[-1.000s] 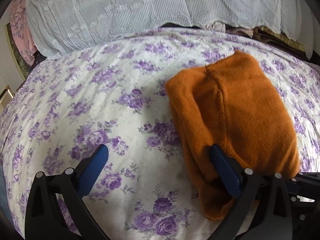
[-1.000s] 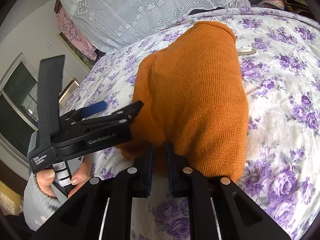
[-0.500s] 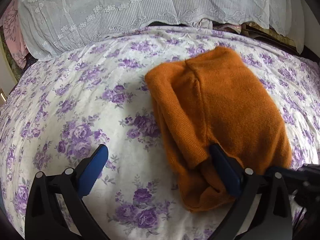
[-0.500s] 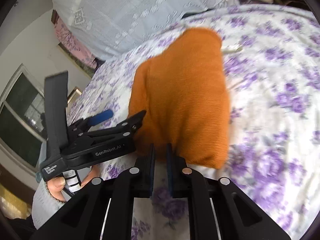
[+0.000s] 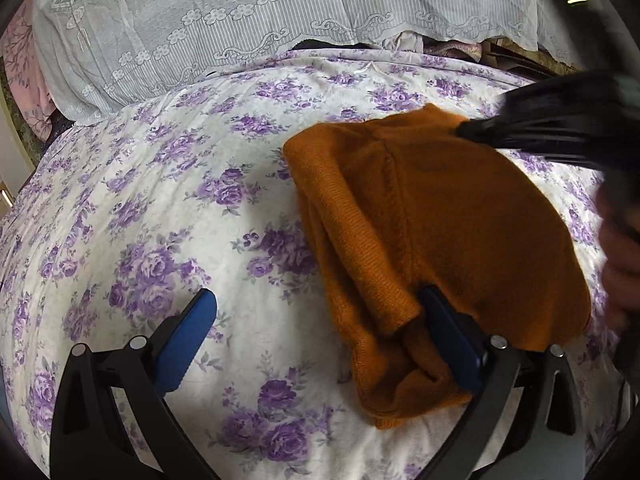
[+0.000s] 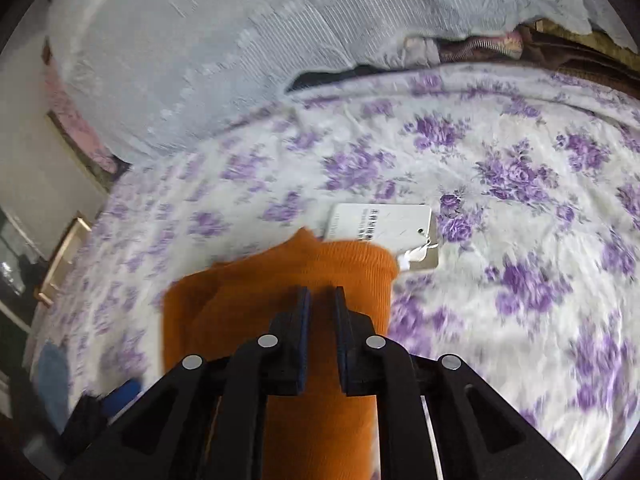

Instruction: Fold small clothes

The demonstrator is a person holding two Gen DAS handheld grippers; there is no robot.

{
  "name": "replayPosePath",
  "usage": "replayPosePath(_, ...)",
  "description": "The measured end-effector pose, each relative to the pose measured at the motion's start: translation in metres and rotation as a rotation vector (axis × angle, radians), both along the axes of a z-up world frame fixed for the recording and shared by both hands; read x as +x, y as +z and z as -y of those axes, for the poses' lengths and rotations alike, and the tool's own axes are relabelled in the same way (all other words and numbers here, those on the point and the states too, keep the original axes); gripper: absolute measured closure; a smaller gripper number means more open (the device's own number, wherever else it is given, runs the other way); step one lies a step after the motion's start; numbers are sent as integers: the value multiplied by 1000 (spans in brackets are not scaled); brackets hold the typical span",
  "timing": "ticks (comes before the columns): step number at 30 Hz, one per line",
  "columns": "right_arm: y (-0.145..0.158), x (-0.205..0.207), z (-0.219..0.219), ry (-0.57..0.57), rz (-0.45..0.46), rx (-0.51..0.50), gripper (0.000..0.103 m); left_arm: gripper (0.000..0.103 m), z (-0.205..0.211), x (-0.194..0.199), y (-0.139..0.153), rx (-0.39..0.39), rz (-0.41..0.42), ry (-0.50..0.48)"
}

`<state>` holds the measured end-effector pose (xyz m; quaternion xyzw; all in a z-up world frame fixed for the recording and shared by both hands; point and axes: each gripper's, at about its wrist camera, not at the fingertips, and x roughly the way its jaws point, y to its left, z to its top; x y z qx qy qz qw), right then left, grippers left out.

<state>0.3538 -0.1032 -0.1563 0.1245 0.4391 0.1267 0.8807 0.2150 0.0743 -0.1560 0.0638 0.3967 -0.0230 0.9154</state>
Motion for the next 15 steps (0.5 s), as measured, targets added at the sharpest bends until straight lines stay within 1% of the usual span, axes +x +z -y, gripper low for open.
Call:
replayPosePath(1, -11, 12, 4, -14, -35, 10, 92, 4, 0, 0, 0, 0, 2, -1)
replayPosePath(3, -19, 18, 18, -30, -46, 100, 90, 4, 0, 2, 0, -4, 1, 1)
replayPosePath(4, -18, 17, 21, -34, -49, 109, 90, 4, 0, 2, 0, -8, -1, 2)
replayPosePath(6, -9, 8, 24, -58, -21, 64, 91, 4, -1, 2, 0, -13, -4, 0)
replayPosePath(7, -1, -1, 26, -79, 19, 37, 89, 4, -1, 2, 1, -15, -4, 0)
replayPosePath(8, 7, -10, 29, -88, 50, 39, 87, 4, -2, 1, 1, -18, -3, 2)
replayPosePath(9, 13, -19, 32, -86, 70, 64, 87, 4, -3, 0, 3, -24, 4, 4)
replayPosePath(11, 27, -50, 34, -34, 108, 150, 87, 4, -8, -5, 13, -51, 43, 11)
replayPosePath(14, 34, -89, 21, 29, 159, 152, 87, 4, -16, -10, 23, -107, 94, 12)
replayPosePath(15, 30, -97, 16, 52, 154, 146, 84, 4, -16, -9, 23, -114, 88, 5)
